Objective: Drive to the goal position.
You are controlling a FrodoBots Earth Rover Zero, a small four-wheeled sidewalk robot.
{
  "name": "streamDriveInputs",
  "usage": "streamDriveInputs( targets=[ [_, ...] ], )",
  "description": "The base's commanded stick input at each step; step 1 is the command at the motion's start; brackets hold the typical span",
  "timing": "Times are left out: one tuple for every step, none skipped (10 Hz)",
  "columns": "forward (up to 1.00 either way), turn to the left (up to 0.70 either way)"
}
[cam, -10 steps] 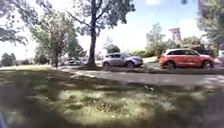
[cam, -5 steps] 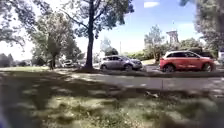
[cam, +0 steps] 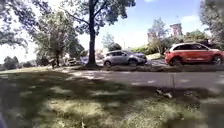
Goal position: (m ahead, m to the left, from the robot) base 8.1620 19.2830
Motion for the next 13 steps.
streamDriveInputs(
  targets=[
    [0.7,0.35],
    [0.7,0.2],
    [0.7,0.0],
    [0.7,0.0],
    [0.7,0.0],
    [0.7,0.0],
    [0.7,0.0],
    [0.7,0.0],
    [0.7,0.0],
    [0.7,0.0],
    [0.7,0.0],
    [0.7,0.0],
    [0.7,0.0]
  ],
)
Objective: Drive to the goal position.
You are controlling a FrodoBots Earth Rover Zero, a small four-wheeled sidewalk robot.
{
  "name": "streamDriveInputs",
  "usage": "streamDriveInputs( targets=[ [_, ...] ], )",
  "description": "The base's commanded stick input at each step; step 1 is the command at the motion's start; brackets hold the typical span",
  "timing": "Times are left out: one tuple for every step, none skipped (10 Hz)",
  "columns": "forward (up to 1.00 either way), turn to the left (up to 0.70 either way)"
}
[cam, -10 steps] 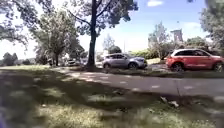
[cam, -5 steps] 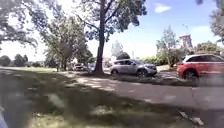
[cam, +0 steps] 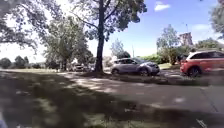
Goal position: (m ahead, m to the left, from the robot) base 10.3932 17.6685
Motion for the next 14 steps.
streamDriveInputs(
  targets=[
    [0.7,0.0],
    [0.7,0.0],
    [0.7,0.0],
    [0.7,0.0],
    [0.7,0.0],
    [0.7,0.0],
    [0.7,0.0],
    [0.7,0.0],
    [0.7,0.0],
    [0.7,0.0],
    [0.7,0.0],
    [0.7,0.0],
    [0.7,0.0],
    [0.7,0.0]
  ],
)
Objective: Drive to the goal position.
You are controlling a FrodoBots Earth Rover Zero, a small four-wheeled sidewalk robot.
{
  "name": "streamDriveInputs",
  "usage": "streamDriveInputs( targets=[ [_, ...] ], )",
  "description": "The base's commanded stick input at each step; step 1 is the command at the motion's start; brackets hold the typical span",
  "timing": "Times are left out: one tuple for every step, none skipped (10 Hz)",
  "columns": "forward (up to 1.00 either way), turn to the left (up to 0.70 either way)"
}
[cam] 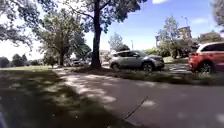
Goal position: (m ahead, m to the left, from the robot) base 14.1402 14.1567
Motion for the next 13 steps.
streamDriveInputs(
  targets=[
    [0.7,0.0],
    [0.7,0.0],
    [0.7,0.0],
    [0.7,0.0],
    [0.7,0.0],
    [0.7,0.0],
    [0.7,0.0],
    [0.7,0.0],
    [0.7,0.0],
    [0.7,0.0],
    [0.7,0.0],
    [0.7,0.0],
    [0.7,0.0]
  ],
)
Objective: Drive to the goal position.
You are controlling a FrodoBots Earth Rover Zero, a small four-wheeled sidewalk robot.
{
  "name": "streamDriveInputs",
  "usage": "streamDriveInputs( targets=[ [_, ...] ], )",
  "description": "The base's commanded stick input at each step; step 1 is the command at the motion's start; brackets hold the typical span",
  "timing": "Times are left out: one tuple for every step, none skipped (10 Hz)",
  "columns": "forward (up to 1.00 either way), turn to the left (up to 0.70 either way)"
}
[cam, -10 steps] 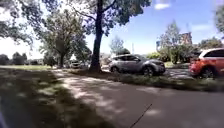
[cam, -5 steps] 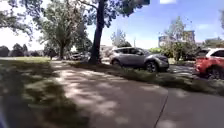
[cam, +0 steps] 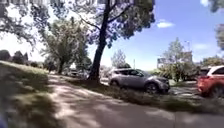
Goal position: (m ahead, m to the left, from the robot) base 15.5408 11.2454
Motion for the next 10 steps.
streamDriveInputs(
  targets=[
    [0.7,0.0],
    [0.7,0.0],
    [0.7,0.0],
    [0.7,0.0],
    [0.7,0.0],
    [0.7,0.01],
    [0.7,0.18],
    [0.7,0.35],
    [0.7,0.35],
    [0.7,0.35]
  ],
)
